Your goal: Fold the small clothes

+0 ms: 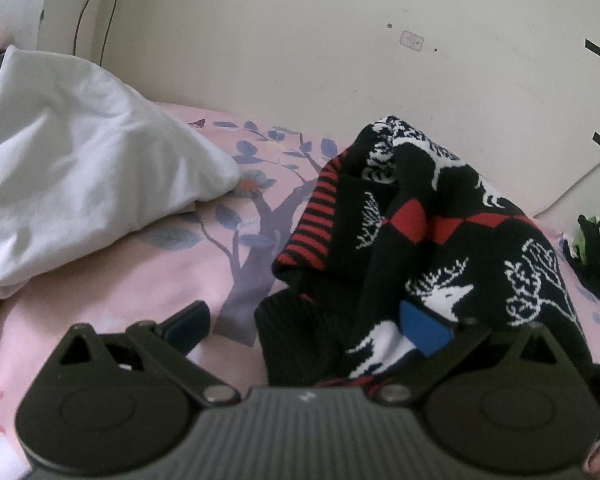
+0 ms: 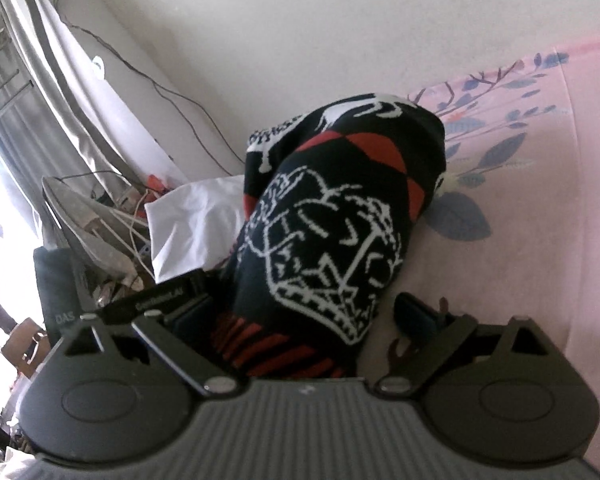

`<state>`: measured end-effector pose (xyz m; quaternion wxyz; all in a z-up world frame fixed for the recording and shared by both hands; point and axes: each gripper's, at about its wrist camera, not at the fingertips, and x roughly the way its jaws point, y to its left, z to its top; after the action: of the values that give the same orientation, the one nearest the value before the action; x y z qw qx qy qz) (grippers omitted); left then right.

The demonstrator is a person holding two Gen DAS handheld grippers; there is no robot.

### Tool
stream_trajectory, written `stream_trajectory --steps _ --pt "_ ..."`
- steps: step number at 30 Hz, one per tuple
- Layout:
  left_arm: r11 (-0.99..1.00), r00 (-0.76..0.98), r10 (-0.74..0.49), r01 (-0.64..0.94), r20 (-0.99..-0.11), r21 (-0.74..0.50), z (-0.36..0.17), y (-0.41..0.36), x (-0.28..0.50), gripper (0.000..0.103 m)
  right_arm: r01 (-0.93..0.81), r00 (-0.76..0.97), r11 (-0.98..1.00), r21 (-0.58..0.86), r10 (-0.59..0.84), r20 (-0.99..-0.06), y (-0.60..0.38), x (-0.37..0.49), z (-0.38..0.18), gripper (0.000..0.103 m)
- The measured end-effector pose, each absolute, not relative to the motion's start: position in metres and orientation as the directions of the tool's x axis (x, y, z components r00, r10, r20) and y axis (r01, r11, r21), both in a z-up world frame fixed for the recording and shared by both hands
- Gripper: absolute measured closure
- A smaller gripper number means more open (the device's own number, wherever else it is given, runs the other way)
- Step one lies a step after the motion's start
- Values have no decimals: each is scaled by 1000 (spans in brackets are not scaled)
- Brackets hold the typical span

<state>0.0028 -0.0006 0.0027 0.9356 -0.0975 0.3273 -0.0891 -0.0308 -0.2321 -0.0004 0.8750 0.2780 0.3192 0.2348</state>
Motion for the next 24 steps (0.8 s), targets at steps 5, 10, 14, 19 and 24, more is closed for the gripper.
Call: stream_trajectory --steps 5,10,14,19,24 --pt "965 770 -231 105 -595 -239 3 0 2 0 -234 686 735 637 589 -427 -233 -31 0 14" --pt "964 770 -235 108 -593 -242 3 1 2 0 -234 687 733 639 590 -425 -233 -32 0 14" --pt "963 770 -239 109 -591 -246 3 1 0 0 -235 686 731 640 592 -424 -234 -32 0 14" --pt "960 770 -248 113 -588 -257 4 3 -1 0 -236 685 731 640 592 -424 -235 -32 -1 14" --pt "954 767 -263 116 -585 -277 3 5 -2 0 -236 682 731 641 594 -427 -235 -31 -1 14"
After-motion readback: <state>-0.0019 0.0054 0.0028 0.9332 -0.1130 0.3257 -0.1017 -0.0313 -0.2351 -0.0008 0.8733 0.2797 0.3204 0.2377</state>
